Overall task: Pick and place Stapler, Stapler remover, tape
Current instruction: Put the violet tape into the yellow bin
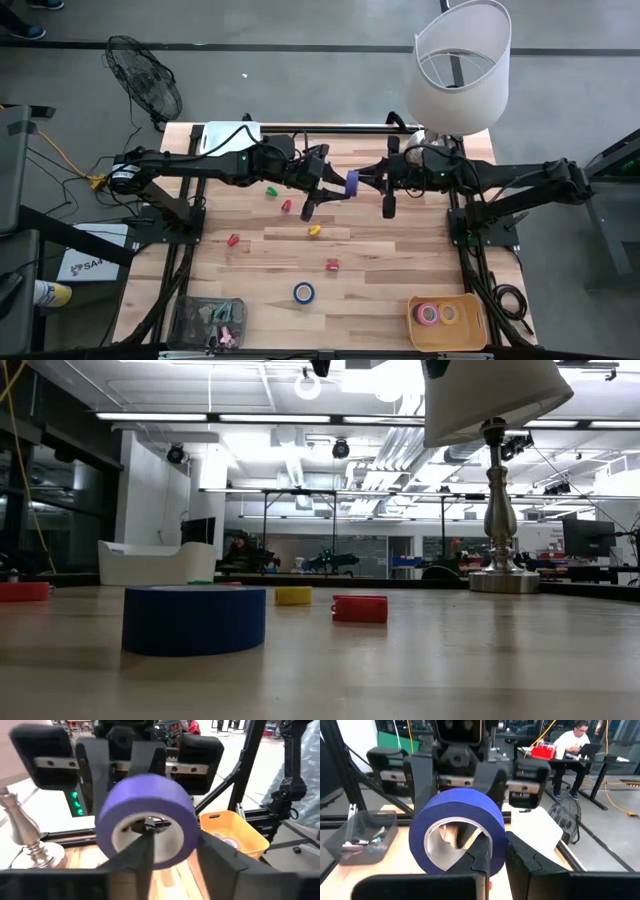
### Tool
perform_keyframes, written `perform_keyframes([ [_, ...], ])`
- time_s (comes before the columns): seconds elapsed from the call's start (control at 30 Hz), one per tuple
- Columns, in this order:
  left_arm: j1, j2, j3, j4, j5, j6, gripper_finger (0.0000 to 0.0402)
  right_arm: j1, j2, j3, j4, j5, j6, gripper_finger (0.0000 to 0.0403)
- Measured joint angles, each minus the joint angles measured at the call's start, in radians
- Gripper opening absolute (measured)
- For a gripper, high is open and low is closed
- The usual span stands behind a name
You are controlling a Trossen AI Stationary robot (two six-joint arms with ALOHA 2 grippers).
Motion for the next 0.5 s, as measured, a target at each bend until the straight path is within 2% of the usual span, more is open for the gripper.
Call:
perform_keyframes([
  [0.13, 0.001, 0.0, 0.0, 0.001, -0.007, 0.0, 0.0204, 0.0, -0.022, 0.0, -0.043, 0.009, 0.028, 0.0027],
  [0.23, 0.001, 0.0, 0.0, -0.017, -0.017, 0.0, 0.0236, 0.0, -0.047, 0.0, -0.108, 0.009, 0.065, 0.0027],
  [0.5, 0.001, -0.001, 0.0, -0.106, -0.066, 0.003, 0.025, 0.012, -0.101, 0.0, -0.448, 0.009, 0.287, 0.0027],
])
